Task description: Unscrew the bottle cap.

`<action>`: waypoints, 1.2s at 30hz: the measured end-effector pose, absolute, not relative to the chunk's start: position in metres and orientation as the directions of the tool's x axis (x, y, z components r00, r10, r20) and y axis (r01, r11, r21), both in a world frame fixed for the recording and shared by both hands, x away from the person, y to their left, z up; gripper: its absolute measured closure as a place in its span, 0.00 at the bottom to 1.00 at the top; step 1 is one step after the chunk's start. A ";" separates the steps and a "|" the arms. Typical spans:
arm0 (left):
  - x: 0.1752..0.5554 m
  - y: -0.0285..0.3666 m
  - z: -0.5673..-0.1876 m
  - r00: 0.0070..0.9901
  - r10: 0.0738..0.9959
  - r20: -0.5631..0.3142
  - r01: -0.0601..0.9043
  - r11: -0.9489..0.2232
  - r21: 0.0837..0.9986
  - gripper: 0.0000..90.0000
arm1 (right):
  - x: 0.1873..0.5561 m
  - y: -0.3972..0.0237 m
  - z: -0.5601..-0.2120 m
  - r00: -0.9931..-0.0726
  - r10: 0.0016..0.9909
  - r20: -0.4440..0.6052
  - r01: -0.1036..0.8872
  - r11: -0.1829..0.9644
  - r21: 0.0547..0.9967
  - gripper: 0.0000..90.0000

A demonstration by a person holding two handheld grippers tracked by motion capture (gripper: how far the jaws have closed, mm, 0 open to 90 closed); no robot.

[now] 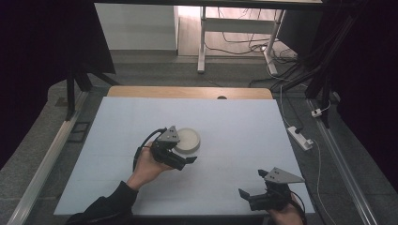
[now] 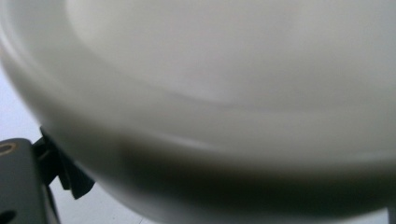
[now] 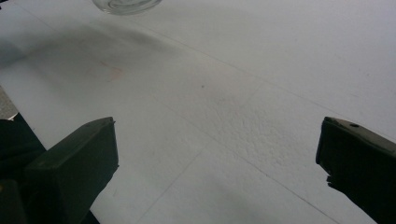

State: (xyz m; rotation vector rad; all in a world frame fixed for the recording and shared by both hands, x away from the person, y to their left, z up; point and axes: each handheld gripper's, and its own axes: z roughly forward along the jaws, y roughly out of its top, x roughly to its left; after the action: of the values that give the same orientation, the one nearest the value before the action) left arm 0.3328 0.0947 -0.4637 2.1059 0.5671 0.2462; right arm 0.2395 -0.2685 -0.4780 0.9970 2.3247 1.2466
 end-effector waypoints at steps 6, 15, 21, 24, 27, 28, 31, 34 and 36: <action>0.333 0.095 -0.464 0.875 0.482 -0.037 0.300 -0.482 0.823 0.08 | 0.243 -0.261 -0.475 -0.718 0.693 0.063 0.430 0.370 0.824 0.00; 0.332 0.095 -0.463 0.876 0.480 -0.038 0.298 -0.479 0.826 0.08 | 0.248 -0.248 -0.467 -0.755 0.649 0.093 0.409 0.356 0.840 0.00; 0.332 0.094 -0.464 0.878 0.478 -0.042 0.300 -0.478 0.826 0.08 | 0.251 -0.238 -0.462 -0.783 0.617 0.081 0.374 0.363 0.854 0.00; 0.332 0.094 -0.464 0.880 0.474 -0.043 0.298 -0.479 0.826 0.08 | 0.252 -0.235 -0.460 -0.793 0.605 0.077 0.362 0.365 0.858 0.00; 0.332 0.094 -0.464 0.881 0.471 -0.043 0.296 -0.477 0.828 0.08 | 0.254 -0.230 -0.457 -0.805 0.590 0.072 0.349 0.371 0.860 0.00; 0.332 0.094 -0.464 0.881 0.470 -0.044 0.295 -0.476 0.828 0.08 | 0.256 -0.226 -0.455 -0.809 0.584 0.067 0.343 0.377 0.860 0.00; 0.332 0.094 -0.464 0.885 0.463 -0.055 0.298 -0.469 0.831 0.08 | 0.257 -0.223 -0.452 -0.812 0.580 0.066 0.338 0.375 0.863 0.00; 0.332 0.095 -0.463 0.887 0.458 -0.056 0.295 -0.470 0.832 0.08 | 0.260 -0.218 -0.449 -0.818 0.571 0.072 0.337 0.373 0.865 0.00; 0.332 0.095 -0.463 0.890 0.453 -0.060 0.295 -0.470 0.832 0.08 | 0.262 -0.215 -0.447 -0.820 0.567 0.077 0.336 0.370 0.866 0.00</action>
State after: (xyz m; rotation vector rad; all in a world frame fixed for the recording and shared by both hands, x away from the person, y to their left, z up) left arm 0.3325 0.0953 -0.4628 2.0951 0.5380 0.2073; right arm 0.2619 -0.2149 -0.4470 0.8064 2.3968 1.4309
